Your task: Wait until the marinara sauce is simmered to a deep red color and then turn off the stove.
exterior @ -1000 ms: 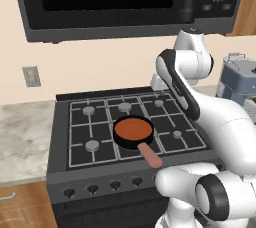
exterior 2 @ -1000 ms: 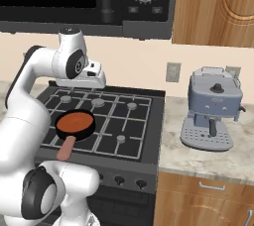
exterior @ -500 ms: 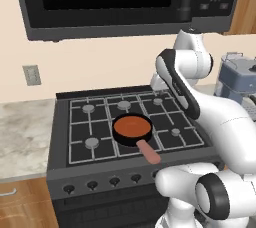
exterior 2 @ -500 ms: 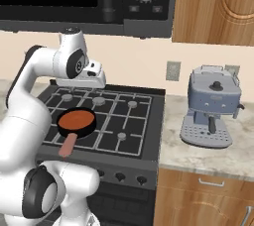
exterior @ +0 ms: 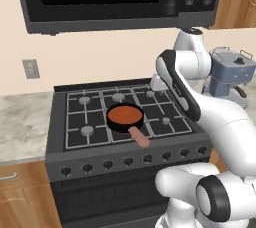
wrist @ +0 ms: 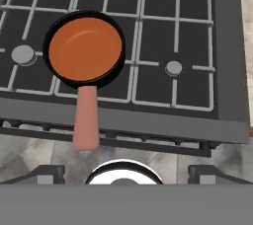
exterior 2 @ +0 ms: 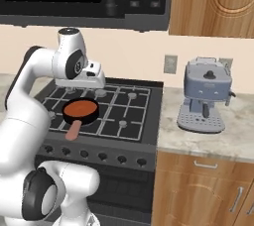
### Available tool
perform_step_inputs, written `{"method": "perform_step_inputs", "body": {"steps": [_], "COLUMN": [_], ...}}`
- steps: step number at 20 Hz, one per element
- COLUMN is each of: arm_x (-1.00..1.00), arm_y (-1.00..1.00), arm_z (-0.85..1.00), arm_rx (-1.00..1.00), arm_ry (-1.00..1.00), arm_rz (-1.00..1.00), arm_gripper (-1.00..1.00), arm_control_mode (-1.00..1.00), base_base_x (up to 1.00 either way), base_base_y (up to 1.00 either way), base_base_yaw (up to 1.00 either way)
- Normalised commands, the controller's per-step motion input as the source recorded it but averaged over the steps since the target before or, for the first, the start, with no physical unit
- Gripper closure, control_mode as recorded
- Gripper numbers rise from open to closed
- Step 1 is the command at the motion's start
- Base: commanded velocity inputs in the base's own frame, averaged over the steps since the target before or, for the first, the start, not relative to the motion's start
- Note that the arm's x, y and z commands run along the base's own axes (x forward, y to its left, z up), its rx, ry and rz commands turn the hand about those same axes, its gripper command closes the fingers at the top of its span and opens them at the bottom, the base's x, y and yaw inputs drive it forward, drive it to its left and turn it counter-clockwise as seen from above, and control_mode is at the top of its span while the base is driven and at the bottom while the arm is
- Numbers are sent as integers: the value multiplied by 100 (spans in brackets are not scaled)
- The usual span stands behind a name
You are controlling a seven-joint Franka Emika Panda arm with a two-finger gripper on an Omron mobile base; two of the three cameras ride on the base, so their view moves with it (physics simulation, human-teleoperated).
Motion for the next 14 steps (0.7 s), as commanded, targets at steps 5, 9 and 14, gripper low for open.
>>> {"method": "perform_step_inputs", "body": {"steps": [5, 9, 14], "arm_x": [0, 0, 0], "arm_y": [0, 0, 0], "arm_z": [0, 0, 0], "arm_rx": [0, 0, 0], "arm_ry": [0, 0, 0], "arm_rz": [0, 0, 0], "arm_gripper": [-100, -100, -100], "arm_control_mode": [100, 100, 100], "base_base_x": [0, 0, 8], "base_base_y": [-56, -73, -65], "base_base_yaw": [0, 0, 0]}}
